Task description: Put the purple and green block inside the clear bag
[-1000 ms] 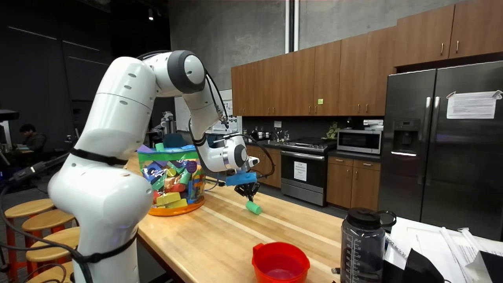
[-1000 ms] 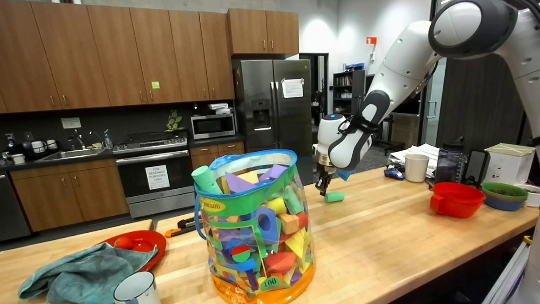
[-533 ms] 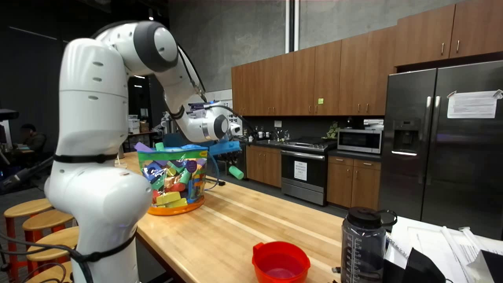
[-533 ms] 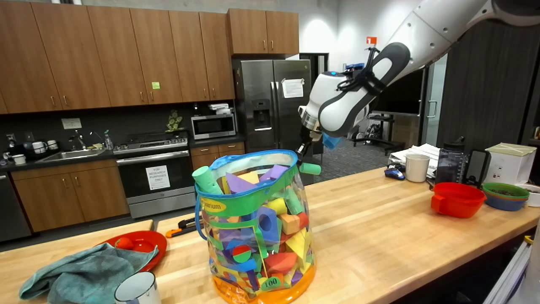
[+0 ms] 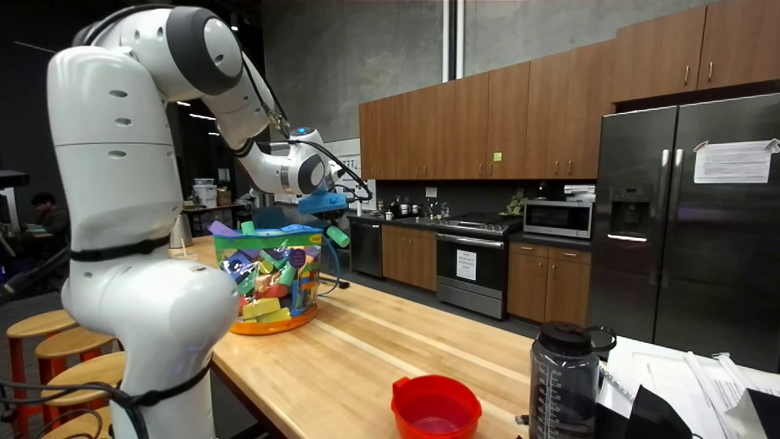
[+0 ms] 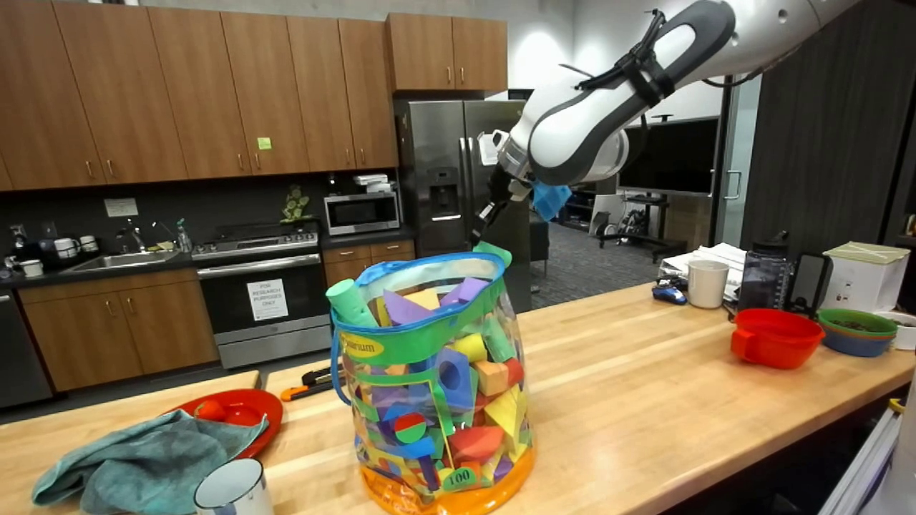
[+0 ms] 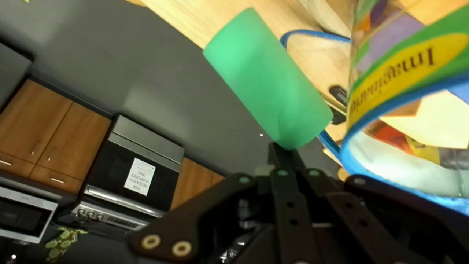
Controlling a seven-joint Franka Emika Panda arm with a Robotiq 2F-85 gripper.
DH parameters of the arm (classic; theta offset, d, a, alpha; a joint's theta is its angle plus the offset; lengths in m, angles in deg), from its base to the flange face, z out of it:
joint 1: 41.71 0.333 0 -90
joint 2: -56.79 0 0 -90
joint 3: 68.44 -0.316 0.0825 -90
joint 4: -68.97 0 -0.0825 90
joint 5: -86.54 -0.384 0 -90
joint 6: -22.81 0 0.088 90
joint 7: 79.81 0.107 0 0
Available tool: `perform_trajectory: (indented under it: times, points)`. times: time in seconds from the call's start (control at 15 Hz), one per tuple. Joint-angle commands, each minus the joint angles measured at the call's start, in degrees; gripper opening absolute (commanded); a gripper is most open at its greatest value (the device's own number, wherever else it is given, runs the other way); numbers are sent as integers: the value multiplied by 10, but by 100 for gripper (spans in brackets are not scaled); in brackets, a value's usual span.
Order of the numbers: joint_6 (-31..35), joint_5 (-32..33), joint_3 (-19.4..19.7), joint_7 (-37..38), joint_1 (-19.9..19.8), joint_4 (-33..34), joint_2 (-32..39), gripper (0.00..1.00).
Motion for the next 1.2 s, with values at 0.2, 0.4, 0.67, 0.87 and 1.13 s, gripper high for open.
perform_trajectory:
  times: [0.2, 0.4, 0.67, 0.87, 1.13]
  points:
    - [83, -192, 5, -163, 71, -9, -37, 0]
    - [100, -309, 15, -264, 116, 3, -44, 0]
    - [98, -463, 34, -405, 168, 20, -59, 0]
    - [80, -508, 43, -457, 175, 5, -73, 0]
    - [37, -507, 51, -460, 165, -21, -77, 31]
